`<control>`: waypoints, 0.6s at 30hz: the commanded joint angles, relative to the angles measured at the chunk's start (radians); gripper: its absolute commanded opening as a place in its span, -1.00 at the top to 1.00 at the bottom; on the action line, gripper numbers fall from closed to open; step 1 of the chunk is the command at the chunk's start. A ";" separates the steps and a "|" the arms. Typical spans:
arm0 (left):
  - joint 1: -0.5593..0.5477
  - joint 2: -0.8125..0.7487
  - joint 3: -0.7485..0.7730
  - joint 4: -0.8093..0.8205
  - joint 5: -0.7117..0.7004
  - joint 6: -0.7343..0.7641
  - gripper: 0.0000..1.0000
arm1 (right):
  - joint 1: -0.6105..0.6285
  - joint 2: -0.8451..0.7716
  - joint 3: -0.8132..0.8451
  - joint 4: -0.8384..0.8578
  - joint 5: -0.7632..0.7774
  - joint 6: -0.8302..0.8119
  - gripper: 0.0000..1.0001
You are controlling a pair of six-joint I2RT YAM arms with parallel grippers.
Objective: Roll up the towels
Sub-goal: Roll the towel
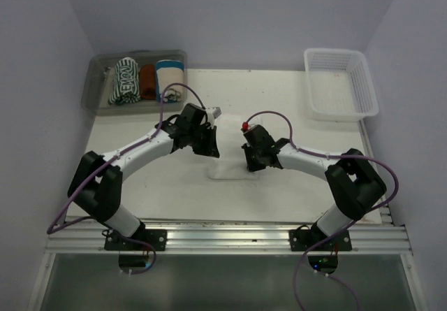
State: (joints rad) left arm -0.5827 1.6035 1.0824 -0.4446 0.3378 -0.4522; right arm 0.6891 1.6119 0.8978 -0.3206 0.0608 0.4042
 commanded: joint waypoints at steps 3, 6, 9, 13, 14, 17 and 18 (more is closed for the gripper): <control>0.004 -0.070 -0.050 -0.005 0.019 -0.006 1.00 | -0.005 0.029 -0.022 -0.009 0.017 0.019 0.85; 0.004 -0.063 -0.073 0.007 0.030 -0.013 1.00 | -0.007 0.028 -0.019 -0.011 0.017 0.021 0.85; 0.004 -0.028 -0.059 -0.020 0.000 -0.016 1.00 | -0.007 0.023 -0.019 -0.015 0.019 0.016 0.85; 0.009 0.021 -0.045 -0.006 -0.043 -0.009 1.00 | -0.008 0.017 -0.020 -0.021 0.019 0.015 0.85; 0.011 0.048 -0.044 0.007 -0.042 -0.009 1.00 | -0.010 0.016 -0.023 -0.020 0.016 0.016 0.85; 0.012 0.139 -0.003 0.015 -0.043 0.007 1.00 | -0.011 0.008 -0.031 -0.029 0.020 0.021 0.85; 0.012 0.159 0.014 0.015 -0.043 0.013 1.00 | -0.011 0.000 -0.036 -0.031 0.022 0.024 0.85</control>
State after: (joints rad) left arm -0.5804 1.6920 1.0344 -0.4500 0.3111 -0.4526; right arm 0.6865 1.6104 0.8963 -0.3206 0.0601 0.4133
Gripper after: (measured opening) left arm 0.005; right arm 0.077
